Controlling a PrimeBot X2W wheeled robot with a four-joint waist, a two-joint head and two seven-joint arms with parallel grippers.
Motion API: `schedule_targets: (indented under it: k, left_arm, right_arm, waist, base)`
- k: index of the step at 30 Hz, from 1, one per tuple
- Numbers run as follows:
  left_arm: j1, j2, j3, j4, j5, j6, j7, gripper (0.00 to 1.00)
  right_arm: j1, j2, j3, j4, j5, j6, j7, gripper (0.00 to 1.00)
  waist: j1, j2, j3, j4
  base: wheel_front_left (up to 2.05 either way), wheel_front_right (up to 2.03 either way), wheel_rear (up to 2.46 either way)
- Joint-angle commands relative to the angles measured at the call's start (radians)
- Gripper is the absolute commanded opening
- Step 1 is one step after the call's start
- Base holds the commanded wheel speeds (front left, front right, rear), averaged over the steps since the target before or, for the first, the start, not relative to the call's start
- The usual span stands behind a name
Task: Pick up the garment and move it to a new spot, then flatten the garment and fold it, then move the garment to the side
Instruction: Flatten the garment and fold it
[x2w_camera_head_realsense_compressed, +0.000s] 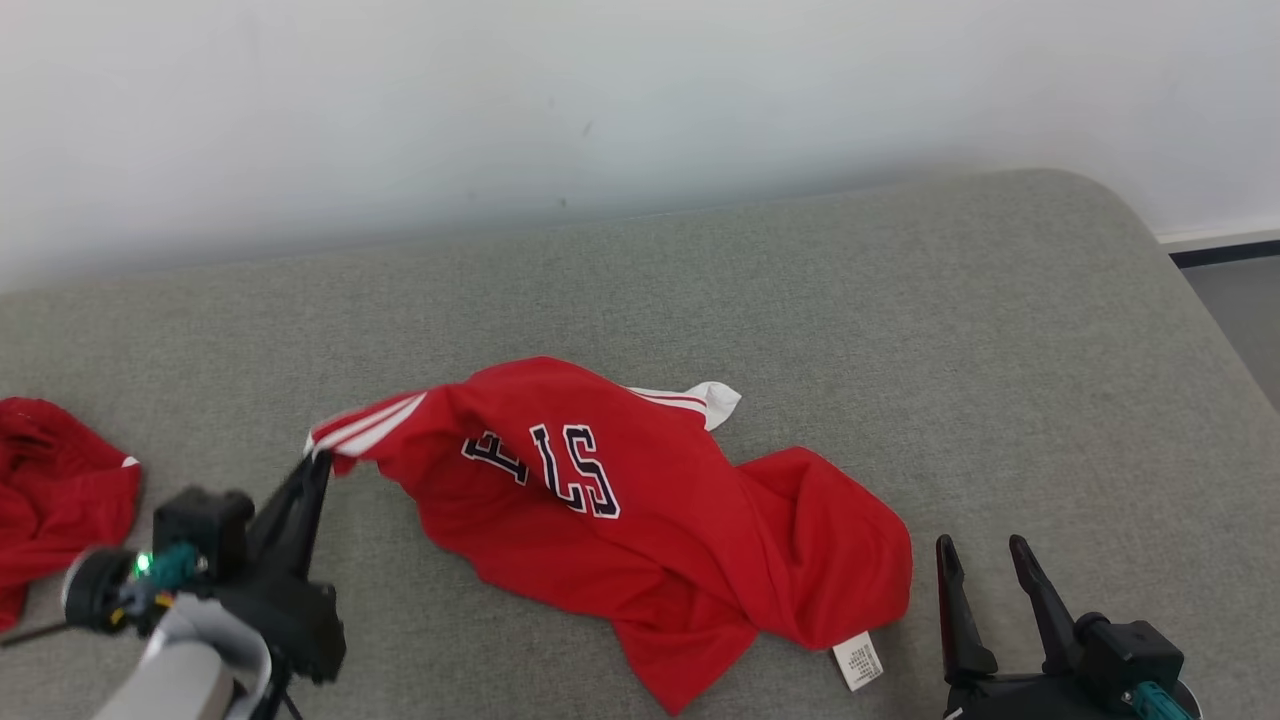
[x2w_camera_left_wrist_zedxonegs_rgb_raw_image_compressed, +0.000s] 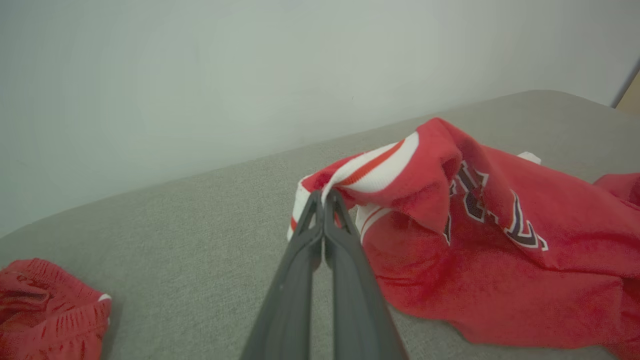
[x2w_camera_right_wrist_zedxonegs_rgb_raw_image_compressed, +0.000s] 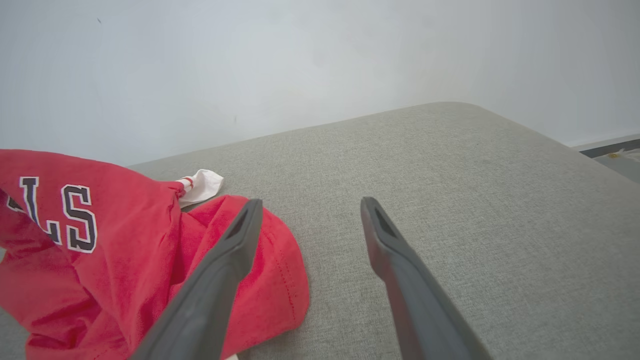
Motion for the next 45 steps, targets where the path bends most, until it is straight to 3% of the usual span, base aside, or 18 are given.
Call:
schedule_targets:
  k: [1,18,20,31,38,41,45]
  left_arm:
    - [0.037,-0.011,0.015,-0.007,-0.010,0.008,-0.005,0.00]
    - [0.217,-0.078,0.089,0.004,0.040,-0.003,-0.005,0.00]
    - [0.222,-0.087,0.108,-0.012,0.055,0.002,-0.005,1.00]
    - [0.351,-0.167,0.399,-0.290,0.241,0.035,-0.005,1.00]
    - [0.488,-0.283,0.563,-0.416,0.382,-0.003,-0.005,1.00]
    - [0.534,-0.341,0.623,-0.428,0.422,-0.029,-0.005,1.00]
    - [0.566,-0.373,0.664,-0.392,0.478,-0.061,-0.005,1.00]
  right_arm:
    - [0.000,0.000,0.002,-0.001,-0.006,0.004,-0.001,1.00]
    - [0.026,0.000,0.002,0.006,-0.014,0.004,-0.001,1.00]
    - [0.032,0.000,0.001,0.007,-0.015,0.004,-0.001,1.00]
    - [0.032,0.000,0.000,0.004,-0.029,0.004,-0.001,1.00]
    - [0.040,0.000,0.009,0.017,-0.034,0.004,-0.001,1.00]
    - [0.045,0.000,0.019,0.032,-0.036,0.004,-0.001,1.00]
    - [0.047,0.000,0.051,0.057,-0.039,0.004,-0.001,1.00]
  waist:
    - [0.0000,0.0000,-0.003,0.008]
    - [0.0000,0.0000,-0.042,0.073]
    - [0.0000,0.0000,-0.049,0.083]
    - [0.0000,0.0000,-0.061,0.113]
    - [0.0000,0.0000,-0.060,0.120]
    - [0.0000,0.0000,-0.058,0.128]
    - [0.0000,0.0000,-0.058,0.141]
  base:
    - [0.00,0.00,0.00]
    - [0.00,0.00,0.00]
    - [0.00,0.00,0.00]
    - [0.00,0.00,0.00]
    - [0.00,0.00,0.00]
    - [0.00,0.00,0.00]
    - [0.00,0.00,0.00]
